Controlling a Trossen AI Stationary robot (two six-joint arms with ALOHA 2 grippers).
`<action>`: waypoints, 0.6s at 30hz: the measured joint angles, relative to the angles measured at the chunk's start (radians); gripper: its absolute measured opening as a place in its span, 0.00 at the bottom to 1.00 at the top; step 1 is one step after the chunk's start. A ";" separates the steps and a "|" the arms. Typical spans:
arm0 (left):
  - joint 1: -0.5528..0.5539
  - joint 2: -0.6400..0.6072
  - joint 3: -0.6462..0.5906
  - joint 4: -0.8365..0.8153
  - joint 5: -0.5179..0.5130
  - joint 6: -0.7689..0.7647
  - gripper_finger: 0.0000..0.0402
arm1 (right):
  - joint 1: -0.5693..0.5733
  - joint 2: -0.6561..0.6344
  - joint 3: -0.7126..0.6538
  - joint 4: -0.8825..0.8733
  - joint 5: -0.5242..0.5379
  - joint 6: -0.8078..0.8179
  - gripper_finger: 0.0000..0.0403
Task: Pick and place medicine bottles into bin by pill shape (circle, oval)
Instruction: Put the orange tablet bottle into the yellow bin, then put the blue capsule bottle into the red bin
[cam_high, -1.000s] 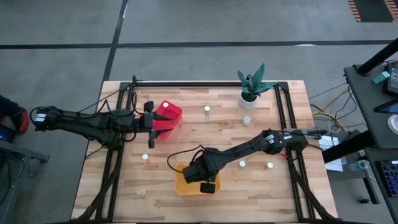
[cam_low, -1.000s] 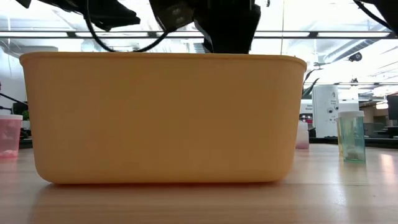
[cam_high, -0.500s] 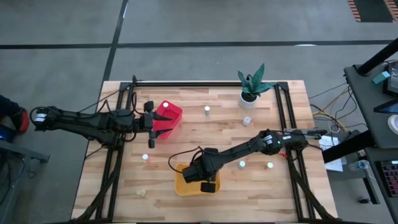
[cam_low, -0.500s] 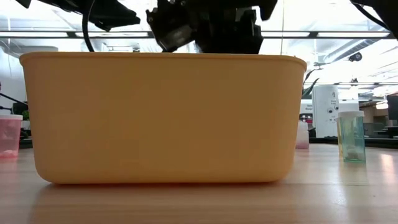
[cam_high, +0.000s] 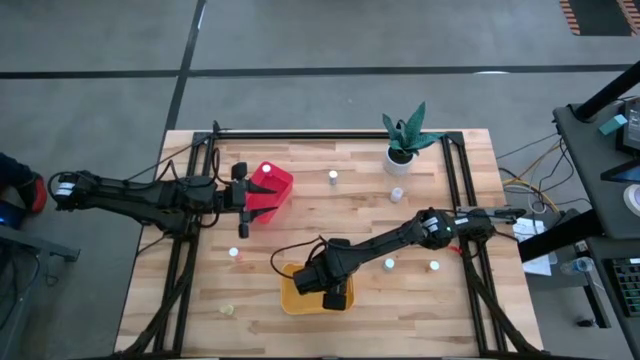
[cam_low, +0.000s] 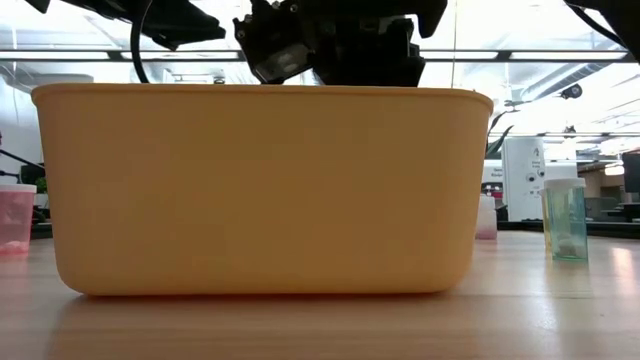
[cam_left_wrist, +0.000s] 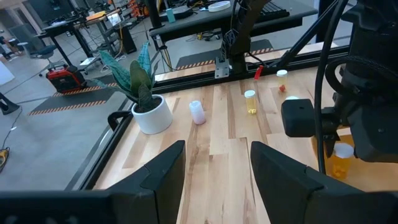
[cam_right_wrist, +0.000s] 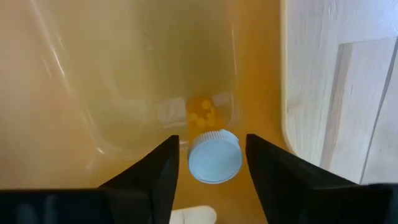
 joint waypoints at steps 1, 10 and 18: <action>0.000 0.000 0.000 0.000 0.000 0.000 0.41 | 0.000 -0.001 0.000 -0.002 0.000 -0.002 0.47; 0.000 0.000 0.000 0.000 0.000 0.000 0.41 | -0.004 -0.072 0.025 -0.080 0.000 -0.005 0.52; 0.000 0.000 0.000 0.008 0.000 -0.001 0.41 | 0.035 -0.198 0.011 -0.083 0.198 -0.109 0.50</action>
